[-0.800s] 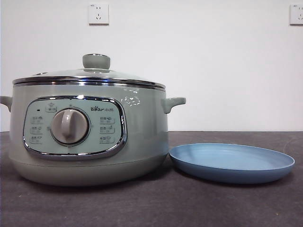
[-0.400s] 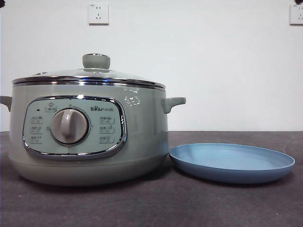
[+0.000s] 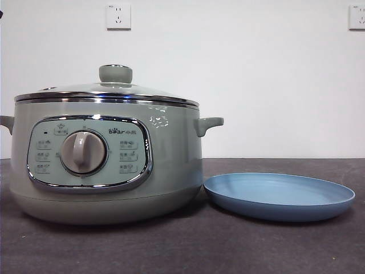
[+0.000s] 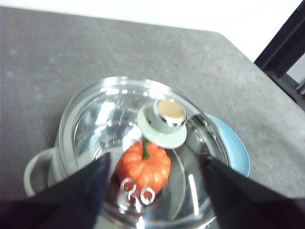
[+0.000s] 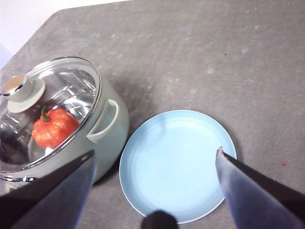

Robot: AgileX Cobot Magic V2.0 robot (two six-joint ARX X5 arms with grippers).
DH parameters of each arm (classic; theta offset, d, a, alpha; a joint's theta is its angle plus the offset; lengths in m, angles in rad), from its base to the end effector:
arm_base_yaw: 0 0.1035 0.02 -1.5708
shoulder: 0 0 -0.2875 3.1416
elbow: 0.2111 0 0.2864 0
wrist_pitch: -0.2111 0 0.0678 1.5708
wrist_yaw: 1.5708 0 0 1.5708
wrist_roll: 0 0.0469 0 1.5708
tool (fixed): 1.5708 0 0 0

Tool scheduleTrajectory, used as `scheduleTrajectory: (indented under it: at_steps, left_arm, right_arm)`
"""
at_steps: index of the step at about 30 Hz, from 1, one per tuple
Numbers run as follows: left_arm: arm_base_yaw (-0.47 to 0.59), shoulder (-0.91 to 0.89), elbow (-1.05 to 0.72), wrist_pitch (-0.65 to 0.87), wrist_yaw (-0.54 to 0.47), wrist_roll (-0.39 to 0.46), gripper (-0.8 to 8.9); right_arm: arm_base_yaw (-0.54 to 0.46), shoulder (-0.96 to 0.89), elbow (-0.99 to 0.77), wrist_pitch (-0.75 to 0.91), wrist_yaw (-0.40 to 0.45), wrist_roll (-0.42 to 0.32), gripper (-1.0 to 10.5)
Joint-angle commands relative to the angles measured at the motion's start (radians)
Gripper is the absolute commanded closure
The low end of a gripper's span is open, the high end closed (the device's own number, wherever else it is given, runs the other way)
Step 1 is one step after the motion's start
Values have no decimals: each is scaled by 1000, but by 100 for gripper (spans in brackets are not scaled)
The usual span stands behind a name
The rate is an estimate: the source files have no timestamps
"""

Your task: Take the pumpkin out from the steamer,put the pumpkin in the blue plate,close the lid

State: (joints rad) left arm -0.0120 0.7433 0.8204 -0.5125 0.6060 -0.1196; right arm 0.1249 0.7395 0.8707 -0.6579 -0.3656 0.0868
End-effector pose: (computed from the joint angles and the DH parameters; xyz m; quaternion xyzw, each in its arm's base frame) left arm 0.1790 -0.0289 0.3346 -0.1187 0.2239 -0.2841 0.9247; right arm 0.1704 0.0383 0.3373 0.0719 0.2684 0.2230 0.9344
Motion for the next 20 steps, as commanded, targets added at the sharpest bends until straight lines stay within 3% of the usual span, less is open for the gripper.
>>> scheduleTrajectory:
  at_steps: [1, 6, 15, 20]
  left_arm:
    - [-30, 19, 26, 23, -33, -27, 405]
    - [-119, 122, 122, 0, -102, -7, 405]
    - [-322, 375, 344, -102, -322, 74, 406]
    - [-408, 504, 396, -87, -421, 99, 406]
  right_arm:
    - [2, 0, 4, 2, -2, 10, 523]
    - [2, 0, 4, 2, -2, 10, 524]
    - [2, 0, 4, 2, -2, 10, 533]
    - [2, 0, 4, 1, -2, 10, 533]
